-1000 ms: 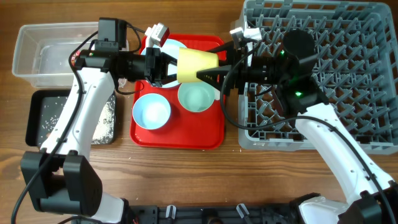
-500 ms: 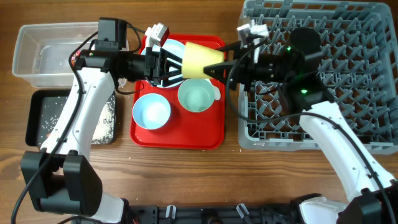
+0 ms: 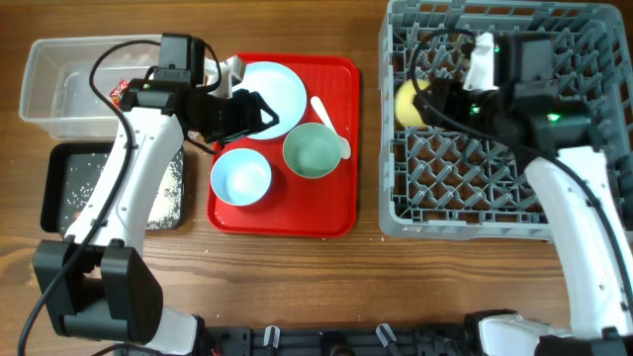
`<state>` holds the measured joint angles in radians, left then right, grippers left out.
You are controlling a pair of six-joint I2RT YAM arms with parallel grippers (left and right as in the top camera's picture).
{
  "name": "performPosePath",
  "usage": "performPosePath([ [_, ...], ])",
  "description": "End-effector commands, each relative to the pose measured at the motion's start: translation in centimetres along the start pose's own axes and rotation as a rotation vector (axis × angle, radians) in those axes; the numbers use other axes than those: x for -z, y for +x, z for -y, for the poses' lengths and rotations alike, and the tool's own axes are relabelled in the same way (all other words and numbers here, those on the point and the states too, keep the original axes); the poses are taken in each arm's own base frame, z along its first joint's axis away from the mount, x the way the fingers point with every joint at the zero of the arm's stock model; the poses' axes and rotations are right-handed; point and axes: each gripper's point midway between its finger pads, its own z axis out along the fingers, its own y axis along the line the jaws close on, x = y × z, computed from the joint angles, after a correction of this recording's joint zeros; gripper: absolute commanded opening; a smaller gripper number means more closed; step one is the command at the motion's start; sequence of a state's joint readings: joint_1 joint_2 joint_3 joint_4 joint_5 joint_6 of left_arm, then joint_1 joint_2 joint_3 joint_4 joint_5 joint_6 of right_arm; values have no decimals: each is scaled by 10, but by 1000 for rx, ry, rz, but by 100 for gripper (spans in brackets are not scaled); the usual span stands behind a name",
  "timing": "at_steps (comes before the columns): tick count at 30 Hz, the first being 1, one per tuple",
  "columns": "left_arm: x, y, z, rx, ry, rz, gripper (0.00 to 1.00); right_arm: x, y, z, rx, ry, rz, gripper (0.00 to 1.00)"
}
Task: Sort waste into correct bins and load items into the dishwasher rack
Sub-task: 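Place the yellow cup upside down in the dish rack with the right gripper, then reach the right gripper to the green bowl on the red tray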
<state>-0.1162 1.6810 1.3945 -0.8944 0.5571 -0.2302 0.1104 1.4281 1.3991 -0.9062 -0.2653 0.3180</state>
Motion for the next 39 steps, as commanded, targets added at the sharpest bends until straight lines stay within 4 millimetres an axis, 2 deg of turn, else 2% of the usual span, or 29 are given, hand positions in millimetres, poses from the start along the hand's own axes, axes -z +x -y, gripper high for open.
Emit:
performPosePath([
  [1,7,-11,-20,-16,-139,61,60,14,17,34,9,210,-55,22],
  [4,8,-12,-22,-24,-154,66,60,21,47,56,-19,323,-177,22],
  [8,9,-14,-31,-23,-203,80,60,24,75,78,-42,436,-289,22],
  [12,9,-14,-31,-23,-204,81,59,1,108,89,-78,442,-400,22],
  [16,10,-16,-35,-22,-229,88,59,-26,131,90,-87,376,-467,23],
  [17,10,-16,-35,-23,-228,89,60,-30,136,92,-89,379,-478,26],
  [19,10,-16,-35,-23,-229,88,60,-37,142,96,-93,386,-499,56],
  [20,10,-16,-35,-23,-229,88,61,-39,143,97,-93,388,-504,66],
  [21,10,-16,-35,-23,-229,88,61,-41,143,98,-90,388,-509,70],
  [25,10,-16,-35,-23,-229,88,61,-43,131,95,-85,376,-471,77],
  [32,10,-15,-35,-23,-229,88,61,-18,65,58,-53,285,-316,80],
  [34,10,-16,-35,-23,-229,88,61,-11,42,30,-28,173,-258,79],
  [36,10,-16,-35,-23,-228,89,63,-13,27,0,17,72,-205,79],
  [39,11,-16,-36,-20,-229,92,66,-36,24,-51,95,-20,-156,76],
])
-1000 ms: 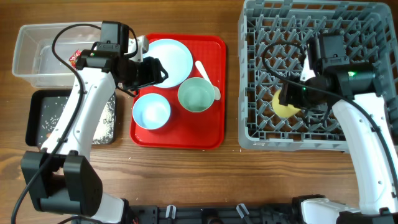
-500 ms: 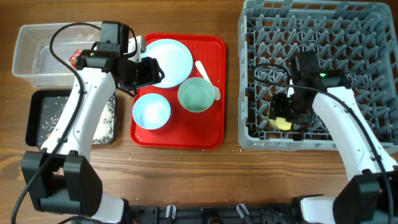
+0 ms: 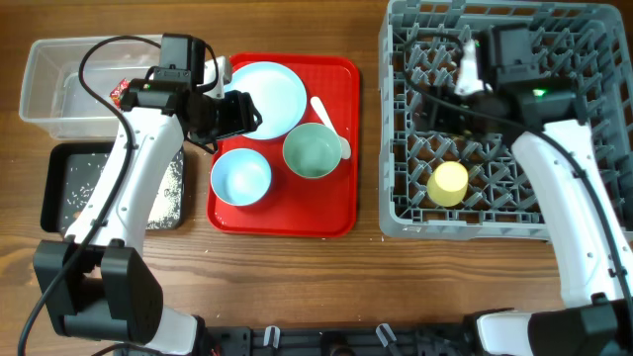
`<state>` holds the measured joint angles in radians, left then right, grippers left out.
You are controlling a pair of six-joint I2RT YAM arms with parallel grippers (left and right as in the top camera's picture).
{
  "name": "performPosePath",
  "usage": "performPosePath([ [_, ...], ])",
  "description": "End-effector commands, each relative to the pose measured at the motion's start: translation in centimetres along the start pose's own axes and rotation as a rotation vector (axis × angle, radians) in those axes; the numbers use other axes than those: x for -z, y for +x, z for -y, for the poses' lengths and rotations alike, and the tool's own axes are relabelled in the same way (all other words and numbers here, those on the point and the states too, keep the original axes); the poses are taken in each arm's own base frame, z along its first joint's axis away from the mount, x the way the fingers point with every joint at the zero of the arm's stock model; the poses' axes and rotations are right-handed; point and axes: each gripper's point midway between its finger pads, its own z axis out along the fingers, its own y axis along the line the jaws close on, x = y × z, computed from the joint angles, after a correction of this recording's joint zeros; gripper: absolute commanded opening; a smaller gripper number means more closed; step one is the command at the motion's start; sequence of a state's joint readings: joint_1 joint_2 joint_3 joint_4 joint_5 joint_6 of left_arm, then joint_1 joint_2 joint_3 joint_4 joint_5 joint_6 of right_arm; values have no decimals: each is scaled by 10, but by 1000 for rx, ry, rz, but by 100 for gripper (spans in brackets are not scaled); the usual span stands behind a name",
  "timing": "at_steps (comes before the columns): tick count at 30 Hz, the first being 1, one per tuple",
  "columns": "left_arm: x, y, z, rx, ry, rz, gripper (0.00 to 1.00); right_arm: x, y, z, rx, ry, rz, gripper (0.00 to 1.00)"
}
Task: Sort waste into correct bins and load items into the dishwasher rack
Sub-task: 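Reach the right gripper to the green bowl on the red tray, then carry the green bowl into the dish rack with the right gripper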
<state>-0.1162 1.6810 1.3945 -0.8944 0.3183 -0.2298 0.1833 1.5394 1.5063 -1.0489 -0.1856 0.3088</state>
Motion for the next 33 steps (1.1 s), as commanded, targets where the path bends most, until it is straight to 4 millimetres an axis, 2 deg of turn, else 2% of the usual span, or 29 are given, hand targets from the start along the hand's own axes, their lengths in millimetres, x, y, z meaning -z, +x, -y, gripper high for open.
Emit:
performPosePath([
  [1,9,-7,-1,-11,-1,31,66,-26,7,-62,86,-116,-19,75],
  [2,12,-10,-4,-2,-3,43,66,-39,10,-73,90,-119,-34,75],
  [3,19,-15,-11,16,-7,65,66,-60,18,-84,102,-119,-72,75],
  [4,25,-19,-17,31,-11,83,66,-75,26,-88,90,-112,-108,75],
  [6,40,-29,-34,70,-22,132,67,-107,43,-93,68,-98,-190,74],
  [8,55,-36,-52,113,-37,174,70,-139,62,-91,43,-60,-270,66],
  [10,61,-39,-67,150,-51,191,76,-160,72,-89,13,-36,-311,59],
  [11,63,-39,-72,161,-56,190,85,-170,76,-89,16,-32,-323,55],
  [12,63,-39,-72,163,-57,190,87,-178,80,-90,16,-33,-332,53],
  [14,63,-39,-72,163,-57,190,100,-193,91,-88,-6,-11,-367,50],
  [15,63,-39,-72,163,-57,190,100,-202,100,-87,-9,-8,-401,47],
  [17,63,-39,-72,163,-57,190,100,-207,105,-87,-18,-9,-418,41],
  [20,63,-39,-72,163,-57,190,100,-207,104,-88,-30,-8,-415,23],
  [24,63,-39,-72,163,-57,190,100,-203,104,-87,-38,-4,-418,13],
  [26,63,-39,-72,163,-57,190,100,-197,100,-89,-29,-10,-409,5],
  [27,63,-39,-72,163,-57,190,100,-193,96,-90,-28,-17,-397,4],
  [30,63,-39,-72,163,-57,190,100,-166,70,-91,-14,-35,-305,4],
  [31,63,-39,-72,163,-57,190,100,-146,51,-88,-15,-39,-233,4],
  [33,63,-39,-72,163,-57,190,100,-119,28,-83,-22,-34,-138,4],
])
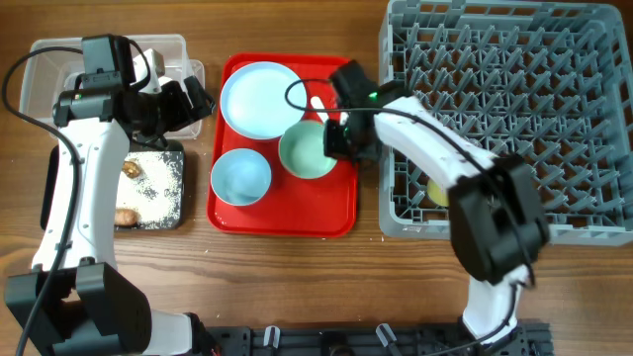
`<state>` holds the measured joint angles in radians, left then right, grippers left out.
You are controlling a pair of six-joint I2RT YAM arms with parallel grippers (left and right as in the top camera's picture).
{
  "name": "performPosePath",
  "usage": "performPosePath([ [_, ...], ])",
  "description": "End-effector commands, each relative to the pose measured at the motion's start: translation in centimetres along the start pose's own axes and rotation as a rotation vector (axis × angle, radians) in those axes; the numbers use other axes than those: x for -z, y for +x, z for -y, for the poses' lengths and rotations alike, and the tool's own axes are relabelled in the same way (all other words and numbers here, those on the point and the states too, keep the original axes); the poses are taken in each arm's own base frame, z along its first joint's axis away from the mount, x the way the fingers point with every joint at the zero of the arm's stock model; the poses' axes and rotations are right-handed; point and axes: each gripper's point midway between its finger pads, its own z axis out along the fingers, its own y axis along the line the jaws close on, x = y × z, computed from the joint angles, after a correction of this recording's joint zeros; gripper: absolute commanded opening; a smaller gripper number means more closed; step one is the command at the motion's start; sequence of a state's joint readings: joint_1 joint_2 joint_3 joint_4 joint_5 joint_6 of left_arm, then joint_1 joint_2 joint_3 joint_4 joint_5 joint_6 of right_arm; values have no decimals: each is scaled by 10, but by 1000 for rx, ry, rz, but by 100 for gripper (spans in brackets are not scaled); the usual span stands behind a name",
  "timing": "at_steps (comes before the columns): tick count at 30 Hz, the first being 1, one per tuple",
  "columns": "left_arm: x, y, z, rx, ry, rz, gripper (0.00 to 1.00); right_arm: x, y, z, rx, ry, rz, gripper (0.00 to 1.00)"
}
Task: Sort waste into correct bins and load items into the dishwasher rack
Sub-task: 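Carry the green bowl into the dish rack with the right gripper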
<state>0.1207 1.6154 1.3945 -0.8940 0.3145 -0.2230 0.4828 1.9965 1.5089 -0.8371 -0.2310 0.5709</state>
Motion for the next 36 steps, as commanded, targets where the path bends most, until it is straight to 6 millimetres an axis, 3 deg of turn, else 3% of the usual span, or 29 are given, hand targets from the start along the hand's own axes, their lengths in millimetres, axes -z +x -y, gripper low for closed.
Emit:
performPosePath([
  [1,11,-8,4,-14,7,37,100,89,-36,4,8,-8,253,4],
  [3,11,-8,4,-14,7,37,100,149,-49,31,-12,81,428,4],
  [6,11,-8,4,-14,7,36,100,236,-56,104,-130,438,709,4],
  [9,11,-8,4,-14,7,37,100,277,-52,146,-184,750,831,4],
  [10,11,-8,4,-14,7,37,100,281,-51,157,-163,854,823,4],
  [12,11,-8,4,-14,7,37,100,278,-51,168,-116,979,781,4],
  [17,11,-8,4,-14,7,36,100,248,-65,185,141,1270,546,4],
  [22,11,-8,4,-14,7,37,100,212,-71,194,370,1371,303,4],
  [26,11,-8,4,-14,7,37,100,221,-75,195,356,1442,325,4],
  [36,11,-8,4,-14,6,36,100,211,-85,195,399,1426,308,4],
])
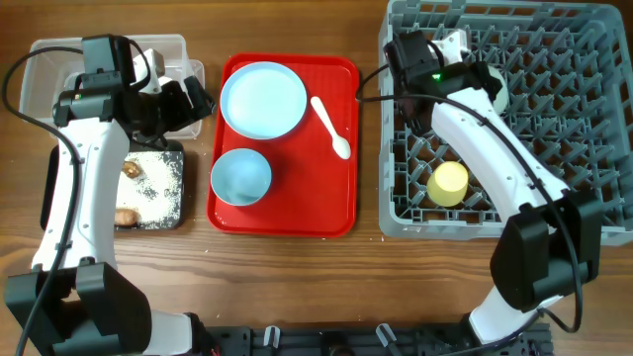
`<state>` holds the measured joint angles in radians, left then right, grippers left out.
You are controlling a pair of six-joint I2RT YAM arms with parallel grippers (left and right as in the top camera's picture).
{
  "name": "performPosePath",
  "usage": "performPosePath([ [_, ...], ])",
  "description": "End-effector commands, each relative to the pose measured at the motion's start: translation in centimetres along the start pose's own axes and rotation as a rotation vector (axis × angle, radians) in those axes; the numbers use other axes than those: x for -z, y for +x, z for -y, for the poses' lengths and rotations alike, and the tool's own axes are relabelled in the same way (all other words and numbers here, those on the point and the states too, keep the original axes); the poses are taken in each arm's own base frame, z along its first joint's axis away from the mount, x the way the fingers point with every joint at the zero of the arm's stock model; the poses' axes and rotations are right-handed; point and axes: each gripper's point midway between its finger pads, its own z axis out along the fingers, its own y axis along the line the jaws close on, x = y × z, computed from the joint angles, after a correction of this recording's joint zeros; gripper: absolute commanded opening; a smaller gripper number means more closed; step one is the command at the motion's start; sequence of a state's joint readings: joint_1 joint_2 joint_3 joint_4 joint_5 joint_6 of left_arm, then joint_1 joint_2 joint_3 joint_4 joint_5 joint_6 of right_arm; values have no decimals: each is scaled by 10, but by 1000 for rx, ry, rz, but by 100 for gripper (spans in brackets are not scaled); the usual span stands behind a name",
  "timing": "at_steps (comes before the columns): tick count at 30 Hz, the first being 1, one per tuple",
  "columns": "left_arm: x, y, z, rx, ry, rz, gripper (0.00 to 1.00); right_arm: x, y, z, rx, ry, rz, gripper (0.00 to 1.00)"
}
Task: Sort waste into correct bins and load items into the dishwasher rack
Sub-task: 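Carry the green bowl into the dish rack with the right gripper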
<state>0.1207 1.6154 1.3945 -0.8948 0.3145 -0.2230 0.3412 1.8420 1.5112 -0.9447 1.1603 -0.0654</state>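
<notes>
My right gripper (487, 87) is over the far middle of the grey dishwasher rack (593, 213), shut on the pale green bowl (499, 91), which the arm partly hides. A yellow cup (448, 183) lies in the rack's near left part. On the red tray (297, 213) remain a light blue plate (262, 99), a light blue bowl (240, 176) and a white spoon (331, 127). Over the right end of the clear plastic bin (59, 74), my left gripper (188, 99) looks open with nothing in it.
A black tray (158, 193) with crumbs and two brown food scraps lies in front of the clear bin, at the left. The wooden table (297, 277) runs along the front. The rack's tines stand close all around the right gripper.
The green bowl has left the red tray. My right gripper, then at the bowl's rim on the tray, is now over the rack's far part with the bowl. The left arm has not moved.
My right gripper first held the yellow cup over the rack; then the cup lay in the rack's near left. My left gripper was at the plate on the tray, then over the clear bin. The right gripper then reached the green bowl and now holds it in the rack.
</notes>
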Motion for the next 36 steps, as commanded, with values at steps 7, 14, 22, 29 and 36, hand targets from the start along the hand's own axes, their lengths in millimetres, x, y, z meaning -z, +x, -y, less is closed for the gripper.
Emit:
performPosePath([
  [7,11,-8,4,-14,7,37,100,-16,-5,-9,44,26,-19,4],
  [14,11,-8,4,-14,7,37,100,-25,-2,-22,0,-72,-32,4],
  [22,11,-8,4,-14,7,37,100,-25,6,-36,40,-140,-46,4],
  [29,11,-8,4,-14,7,37,100,4,4,-52,228,-158,4,4],
  [36,11,-8,4,-14,7,37,100,42,-7,-71,360,-169,99,48],
])
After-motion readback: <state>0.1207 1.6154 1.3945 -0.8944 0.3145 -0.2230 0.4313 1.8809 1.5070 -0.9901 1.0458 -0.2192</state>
